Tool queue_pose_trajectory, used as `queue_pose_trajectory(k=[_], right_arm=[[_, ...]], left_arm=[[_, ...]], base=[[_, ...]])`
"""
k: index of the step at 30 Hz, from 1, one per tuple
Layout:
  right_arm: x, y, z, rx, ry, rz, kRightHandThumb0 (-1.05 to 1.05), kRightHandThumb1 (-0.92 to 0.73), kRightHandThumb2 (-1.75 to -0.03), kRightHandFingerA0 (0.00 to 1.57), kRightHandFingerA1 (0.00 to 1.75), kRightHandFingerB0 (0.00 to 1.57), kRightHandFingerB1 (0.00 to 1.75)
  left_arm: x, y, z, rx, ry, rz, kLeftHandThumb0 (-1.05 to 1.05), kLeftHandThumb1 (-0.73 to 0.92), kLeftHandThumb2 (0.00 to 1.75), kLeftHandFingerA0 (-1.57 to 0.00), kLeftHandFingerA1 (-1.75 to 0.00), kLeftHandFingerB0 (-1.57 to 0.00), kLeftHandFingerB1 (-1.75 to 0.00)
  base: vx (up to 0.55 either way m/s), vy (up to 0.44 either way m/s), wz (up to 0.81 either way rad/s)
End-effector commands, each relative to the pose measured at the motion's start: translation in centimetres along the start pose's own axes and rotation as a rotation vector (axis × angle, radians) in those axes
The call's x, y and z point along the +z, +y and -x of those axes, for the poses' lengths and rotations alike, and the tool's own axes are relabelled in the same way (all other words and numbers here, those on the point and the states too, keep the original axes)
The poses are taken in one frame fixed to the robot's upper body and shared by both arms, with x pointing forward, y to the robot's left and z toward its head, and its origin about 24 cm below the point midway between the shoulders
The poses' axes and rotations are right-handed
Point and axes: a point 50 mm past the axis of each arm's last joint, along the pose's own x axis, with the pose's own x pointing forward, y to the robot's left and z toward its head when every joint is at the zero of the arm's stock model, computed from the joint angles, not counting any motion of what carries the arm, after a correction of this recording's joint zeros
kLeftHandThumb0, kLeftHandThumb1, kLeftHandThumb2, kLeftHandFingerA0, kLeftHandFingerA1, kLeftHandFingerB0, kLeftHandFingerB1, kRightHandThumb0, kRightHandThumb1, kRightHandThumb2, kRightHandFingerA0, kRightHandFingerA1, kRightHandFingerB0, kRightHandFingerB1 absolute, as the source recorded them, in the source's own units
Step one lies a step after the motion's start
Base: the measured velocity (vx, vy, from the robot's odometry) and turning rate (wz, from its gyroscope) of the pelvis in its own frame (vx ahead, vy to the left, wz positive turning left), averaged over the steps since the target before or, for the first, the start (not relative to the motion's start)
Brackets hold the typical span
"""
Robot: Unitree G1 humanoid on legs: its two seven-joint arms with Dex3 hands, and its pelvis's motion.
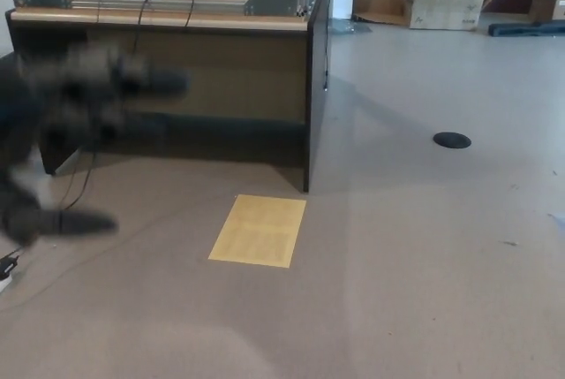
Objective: The robot extends its left hand to pick up an emotional support dumpling from the palm of a person and brings its hand down by its side. Then it extends its arm again to hand the dumpling back to the person.
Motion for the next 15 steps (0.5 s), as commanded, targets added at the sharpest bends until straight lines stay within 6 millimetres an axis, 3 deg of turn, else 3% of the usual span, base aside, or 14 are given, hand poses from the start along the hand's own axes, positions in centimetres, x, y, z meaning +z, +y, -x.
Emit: queue_pose_trajectory(k=[1,15], right_arm=[[-2.4,1.0,2.4,-0.061,0.055,-0.071,-0.44,-0.48,-0.77,0.78,0.62,0.54,0.52],[-2.3,0.9,2.2,-0.075,0.053,-0.087,-0.44,-0.48,-0.77,0.75,0.61,0.54,0.52]], left_arm=[[-19.9,-15.6,14.0,0.605,0.586,0.311,-0.22,0.36,0.89,-0.14,-0.52,-0.08,-0.48],[-21.2,-15.8,14.4,0.599,0.65,0.306,-0.24,0.36,0.89,-0.12,-0.51,-0.07,-0.47]], base=[[0.0,0.0,0.0],[0.0,0.0,0.0]])
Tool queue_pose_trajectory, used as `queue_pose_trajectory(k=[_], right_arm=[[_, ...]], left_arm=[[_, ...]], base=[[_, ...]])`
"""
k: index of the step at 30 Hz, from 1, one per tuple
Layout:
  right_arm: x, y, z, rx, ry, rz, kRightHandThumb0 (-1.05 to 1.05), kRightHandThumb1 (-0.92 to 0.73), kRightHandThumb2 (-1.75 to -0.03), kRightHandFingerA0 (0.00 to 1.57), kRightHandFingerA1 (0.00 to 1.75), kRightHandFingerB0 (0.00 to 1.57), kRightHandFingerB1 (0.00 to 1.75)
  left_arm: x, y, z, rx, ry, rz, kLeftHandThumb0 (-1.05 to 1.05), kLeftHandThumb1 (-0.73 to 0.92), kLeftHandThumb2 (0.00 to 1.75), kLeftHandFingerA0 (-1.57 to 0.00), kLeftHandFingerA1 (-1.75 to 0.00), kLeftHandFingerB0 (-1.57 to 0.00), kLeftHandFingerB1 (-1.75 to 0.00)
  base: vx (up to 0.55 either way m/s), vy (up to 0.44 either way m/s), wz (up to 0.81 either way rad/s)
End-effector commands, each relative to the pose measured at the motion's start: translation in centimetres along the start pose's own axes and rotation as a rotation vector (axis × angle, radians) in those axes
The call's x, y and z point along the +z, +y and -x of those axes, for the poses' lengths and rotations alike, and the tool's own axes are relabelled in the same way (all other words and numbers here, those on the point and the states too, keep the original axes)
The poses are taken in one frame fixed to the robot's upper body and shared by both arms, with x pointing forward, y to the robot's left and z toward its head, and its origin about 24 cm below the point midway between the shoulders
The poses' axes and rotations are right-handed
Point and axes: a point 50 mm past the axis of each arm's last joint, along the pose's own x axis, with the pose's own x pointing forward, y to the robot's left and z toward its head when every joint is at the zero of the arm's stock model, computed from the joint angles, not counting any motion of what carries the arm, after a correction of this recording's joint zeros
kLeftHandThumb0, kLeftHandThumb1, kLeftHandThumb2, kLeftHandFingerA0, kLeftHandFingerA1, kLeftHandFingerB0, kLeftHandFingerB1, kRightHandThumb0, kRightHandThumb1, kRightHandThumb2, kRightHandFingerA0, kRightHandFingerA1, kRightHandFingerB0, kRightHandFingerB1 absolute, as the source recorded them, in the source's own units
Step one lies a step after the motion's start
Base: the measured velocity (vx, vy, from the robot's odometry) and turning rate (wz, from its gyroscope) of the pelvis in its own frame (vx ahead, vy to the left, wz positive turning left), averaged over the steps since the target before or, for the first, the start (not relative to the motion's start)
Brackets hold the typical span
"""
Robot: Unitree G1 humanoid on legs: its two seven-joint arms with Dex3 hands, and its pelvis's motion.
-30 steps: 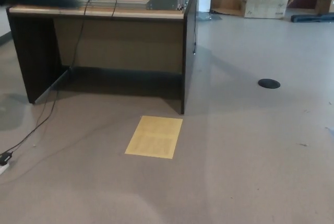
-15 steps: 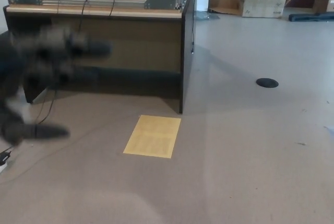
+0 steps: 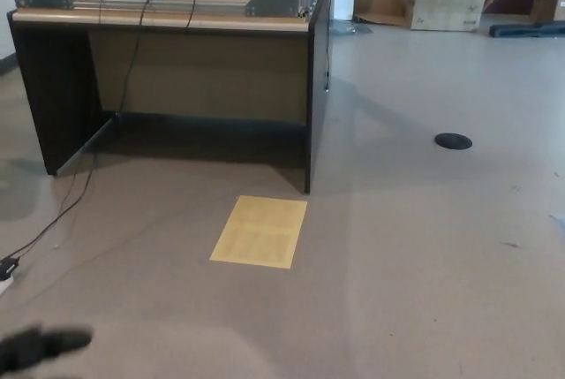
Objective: The robot extends its left hand to pick up an emotional support dumpling from the palm of a person and brings its hand down by its side. Then it extends its arm again to hand the dumpling back to the person.
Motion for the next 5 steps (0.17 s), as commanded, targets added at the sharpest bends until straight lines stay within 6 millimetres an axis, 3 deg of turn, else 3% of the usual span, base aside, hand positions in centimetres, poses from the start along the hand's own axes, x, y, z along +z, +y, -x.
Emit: queue_pose_trajectory(k=[1,5], right_arm=[[-1.58,-0.1,1.52,-0.09,0.028,-0.063,-0.43,-0.48,-0.77,0.76,0.61,0.55,0.52],[-1.42,-0.24,1.38,-0.095,0.023,-0.064,-0.43,-0.48,-0.77,0.77,0.61,0.55,0.52]], left_arm=[[-7.8,-0.29,4.66,0.447,0.074,-0.079,-0.43,0.49,0.55,-0.22,-0.36,-0.21,-0.29],[-7.65,-0.1,4.49,0.452,0.069,-0.076,-0.42,0.49,0.55,-0.25,-0.37,-0.21,-0.29]], base=[[0.0,0.0,0.0],[0.0,0.0,0.0]])
